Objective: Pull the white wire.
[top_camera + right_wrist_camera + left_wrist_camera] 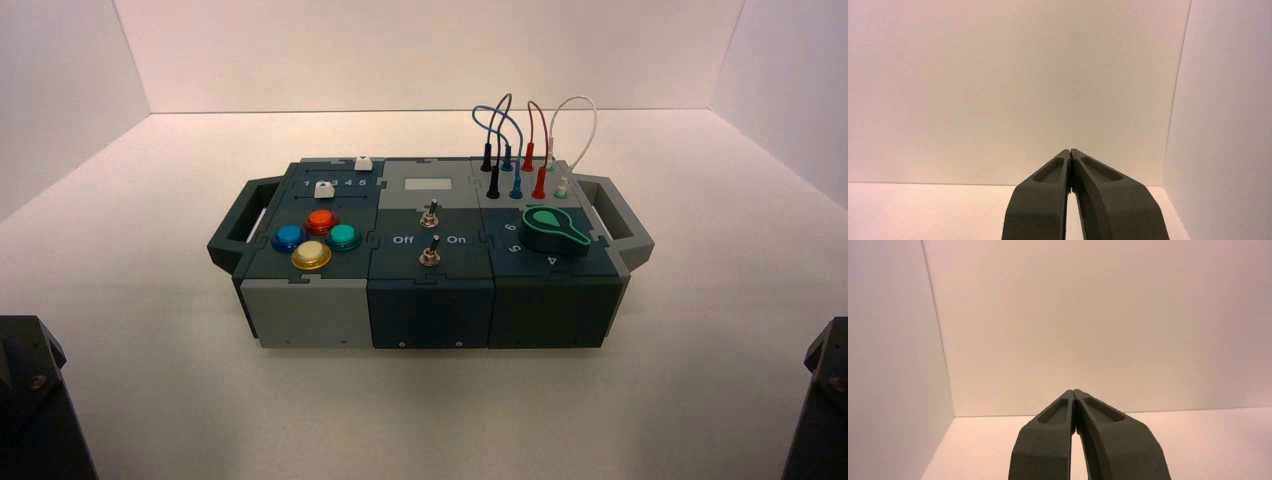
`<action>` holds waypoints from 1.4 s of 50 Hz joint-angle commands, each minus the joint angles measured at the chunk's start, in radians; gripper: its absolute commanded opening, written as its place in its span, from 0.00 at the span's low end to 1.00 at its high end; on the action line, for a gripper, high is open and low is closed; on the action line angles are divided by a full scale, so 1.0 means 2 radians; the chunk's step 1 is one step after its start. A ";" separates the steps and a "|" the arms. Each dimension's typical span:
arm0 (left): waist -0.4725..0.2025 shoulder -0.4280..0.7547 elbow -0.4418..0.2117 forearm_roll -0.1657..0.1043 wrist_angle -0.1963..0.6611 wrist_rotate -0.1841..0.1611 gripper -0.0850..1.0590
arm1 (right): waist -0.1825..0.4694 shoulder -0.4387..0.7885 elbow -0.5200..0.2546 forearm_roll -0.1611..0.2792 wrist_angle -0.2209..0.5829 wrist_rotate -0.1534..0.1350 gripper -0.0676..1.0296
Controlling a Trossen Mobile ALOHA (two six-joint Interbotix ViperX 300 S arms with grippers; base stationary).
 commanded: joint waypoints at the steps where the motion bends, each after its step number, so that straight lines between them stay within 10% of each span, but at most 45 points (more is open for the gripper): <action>1: -0.002 0.006 -0.019 0.001 -0.002 0.003 0.05 | 0.002 0.003 -0.009 0.001 -0.004 0.002 0.04; 19: -0.015 0.013 -0.025 0.002 0.010 0.003 0.05 | 0.008 0.002 -0.009 0.006 0.021 0.005 0.04; 49: -0.155 0.119 -0.136 -0.017 0.280 -0.021 0.05 | 0.067 0.006 -0.019 0.123 0.268 0.008 0.04; 70: -0.295 0.189 -0.123 -0.053 0.276 -0.077 0.05 | 0.077 0.055 -0.005 0.184 0.360 0.008 0.04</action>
